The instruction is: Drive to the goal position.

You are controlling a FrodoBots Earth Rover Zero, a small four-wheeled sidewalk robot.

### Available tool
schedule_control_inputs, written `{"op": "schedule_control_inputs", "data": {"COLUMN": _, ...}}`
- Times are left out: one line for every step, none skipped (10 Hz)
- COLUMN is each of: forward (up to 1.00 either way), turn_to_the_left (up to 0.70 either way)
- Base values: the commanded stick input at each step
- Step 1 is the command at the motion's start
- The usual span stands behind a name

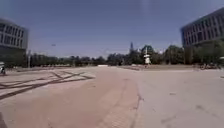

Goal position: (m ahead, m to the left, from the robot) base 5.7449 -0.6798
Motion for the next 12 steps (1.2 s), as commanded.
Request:
{"op": "schedule_control_inputs", "data": {"forward": 1.00, "turn_to_the_left": 0.00}}
{"op": "schedule_control_inputs", "data": {"forward": 1.00, "turn_to_the_left": 0.00}}
{"op": "schedule_control_inputs", "data": {"forward": 1.00, "turn_to_the_left": 0.00}}
{"op": "schedule_control_inputs", "data": {"forward": 1.00, "turn_to_the_left": 0.00}}
{"op": "schedule_control_inputs", "data": {"forward": 1.00, "turn_to_the_left": 0.00}}
{"op": "schedule_control_inputs", "data": {"forward": 1.00, "turn_to_the_left": 0.00}}
{"op": "schedule_control_inputs", "data": {"forward": 1.00, "turn_to_the_left": 0.00}}
{"op": "schedule_control_inputs", "data": {"forward": 1.00, "turn_to_the_left": 0.00}}
{"op": "schedule_control_inputs", "data": {"forward": 1.00, "turn_to_the_left": 0.00}}
{"op": "schedule_control_inputs", "data": {"forward": 1.00, "turn_to_the_left": 0.00}}
{"op": "schedule_control_inputs", "data": {"forward": 0.77, "turn_to_the_left": 0.00}}
{"op": "schedule_control_inputs", "data": {"forward": 0.11, "turn_to_the_left": 0.00}}
